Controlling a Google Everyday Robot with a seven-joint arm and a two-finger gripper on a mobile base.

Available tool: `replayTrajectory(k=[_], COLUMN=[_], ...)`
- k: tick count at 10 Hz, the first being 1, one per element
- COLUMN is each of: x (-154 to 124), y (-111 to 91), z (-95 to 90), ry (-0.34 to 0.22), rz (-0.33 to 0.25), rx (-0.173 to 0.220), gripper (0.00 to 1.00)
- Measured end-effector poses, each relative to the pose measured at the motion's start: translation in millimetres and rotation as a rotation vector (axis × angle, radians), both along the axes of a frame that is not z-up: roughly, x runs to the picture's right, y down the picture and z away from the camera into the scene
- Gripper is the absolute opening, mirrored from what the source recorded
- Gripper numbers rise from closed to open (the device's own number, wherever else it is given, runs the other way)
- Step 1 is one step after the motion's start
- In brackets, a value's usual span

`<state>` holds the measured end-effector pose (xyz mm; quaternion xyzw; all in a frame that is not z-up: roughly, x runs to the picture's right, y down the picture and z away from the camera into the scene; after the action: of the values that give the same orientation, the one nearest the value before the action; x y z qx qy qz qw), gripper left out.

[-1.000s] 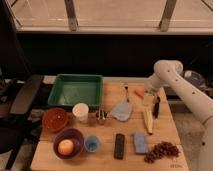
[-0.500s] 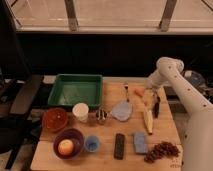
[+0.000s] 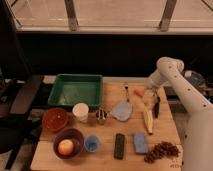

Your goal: Place pepper in metal cup

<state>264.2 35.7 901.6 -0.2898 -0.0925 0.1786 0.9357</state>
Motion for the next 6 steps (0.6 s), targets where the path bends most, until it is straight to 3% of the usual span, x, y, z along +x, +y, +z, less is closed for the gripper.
replayTrajectory(k=[3, 6], x=[-1.9, -11.0], y=[1.1, 3.2], z=[2.8, 9.5], ry=[0.016, -0.001], rz=[0.027, 0.038], rx=[0.051, 0.067], gripper=[0.73, 0.73])
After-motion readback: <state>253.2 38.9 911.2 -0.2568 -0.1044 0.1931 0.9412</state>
